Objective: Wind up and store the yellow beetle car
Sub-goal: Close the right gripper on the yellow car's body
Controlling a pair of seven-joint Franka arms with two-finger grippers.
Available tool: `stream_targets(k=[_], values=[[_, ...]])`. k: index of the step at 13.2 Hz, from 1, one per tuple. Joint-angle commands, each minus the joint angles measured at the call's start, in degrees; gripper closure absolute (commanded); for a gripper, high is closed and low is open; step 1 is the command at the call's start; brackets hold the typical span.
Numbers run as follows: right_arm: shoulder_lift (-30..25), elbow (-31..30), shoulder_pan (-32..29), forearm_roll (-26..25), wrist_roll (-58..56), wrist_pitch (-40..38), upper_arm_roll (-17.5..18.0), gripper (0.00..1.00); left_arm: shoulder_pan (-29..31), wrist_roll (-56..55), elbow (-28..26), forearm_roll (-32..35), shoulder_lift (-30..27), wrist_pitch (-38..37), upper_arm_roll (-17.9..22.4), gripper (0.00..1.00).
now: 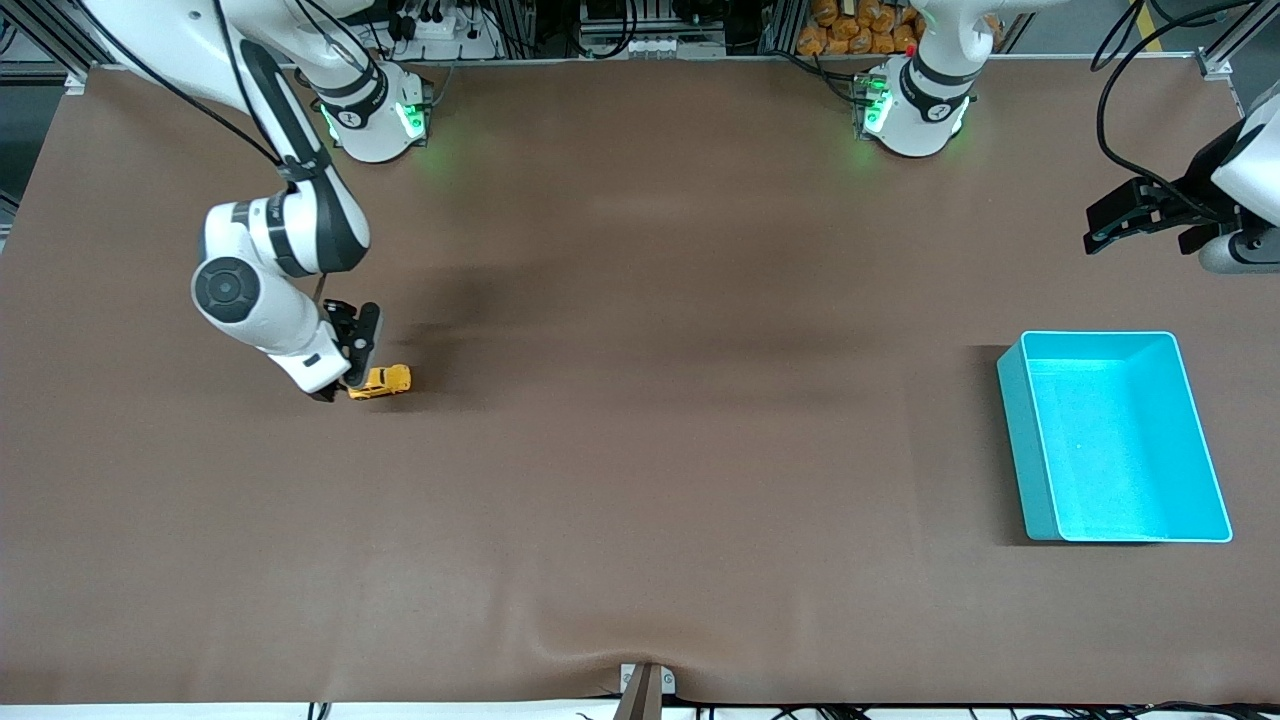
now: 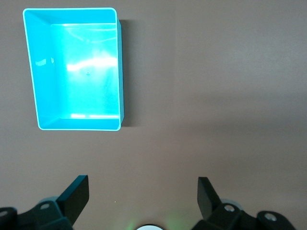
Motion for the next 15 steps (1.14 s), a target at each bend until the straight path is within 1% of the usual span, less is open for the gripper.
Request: stream_targets(k=[1,2,3,6,8,15], values=[[3.34,1.05,0.31,-0.34,-3.08,2.42,-0.07,0.01,0.06,0.93,0.18,1.02,-0.23,0.00,-0.21,0.00],[3.70,1.05,0.92,-0.34,-3.09,2.69,-0.07,0.02,0.06,0.93,0.18,1.02,-0.32,0.00,-0.21,0.00],[3.79,0.87,1.36,-0.34,-3.09,2.78,-0.07,0.05,0.06,0.93,0.18,1.10,-0.32,0.00,-0.21,0.00],[3.88,0.96,3.82,-0.34,-2.91,3.13,-0.07,0.17,0.06,0.93,0.18,1.02,-0.32,0.00,-0.21,0.00],[4.14,0.96,5.05,-0.43,-2.73,3.92,-0.15,0.20,0.06,0.93,0.18,1.02,-0.32,0.00,-0.21,0.00],[6.51,1.57,4.62,-1.40,-2.91,7.61,-0.24,0.20,0.15,0.93,0.18,1.02,-0.32,0.00,-0.21,0.00]])
